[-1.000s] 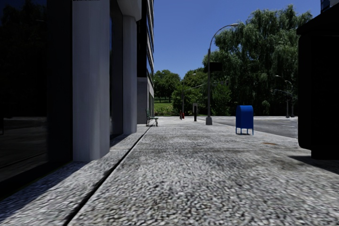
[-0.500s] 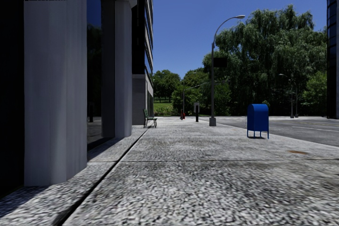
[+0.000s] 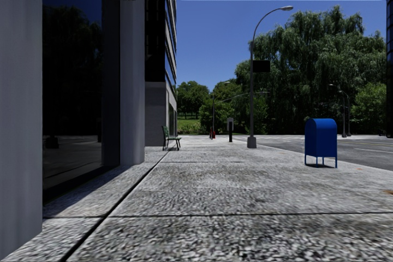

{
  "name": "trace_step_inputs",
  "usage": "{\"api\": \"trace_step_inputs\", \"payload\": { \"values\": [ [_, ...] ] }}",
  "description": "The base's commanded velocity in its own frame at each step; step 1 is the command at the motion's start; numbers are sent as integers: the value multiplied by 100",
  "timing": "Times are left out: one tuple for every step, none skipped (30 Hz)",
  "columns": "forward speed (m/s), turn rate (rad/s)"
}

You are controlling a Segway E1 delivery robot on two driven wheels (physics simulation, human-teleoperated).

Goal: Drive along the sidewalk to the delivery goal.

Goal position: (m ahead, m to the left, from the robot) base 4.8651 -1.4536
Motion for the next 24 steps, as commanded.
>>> {"api": "trace_step_inputs", "payload": {
  "values": [
    [200,0],
    [200,0],
    [200,0],
    [200,0],
    [200,0],
    [200,0],
    [200,0],
    [200,0],
    [200,0],
    [200,0],
    [200,0],
    [200,0],
    [200,0],
    [200,0],
    [200,0],
    [200,0],
    [200,0],
    [200,0],
    [200,-11],
    [200,-11],
    [200,-21],
    [200,-31],
    [200,-37],
    [200,-40]
  ]
}}
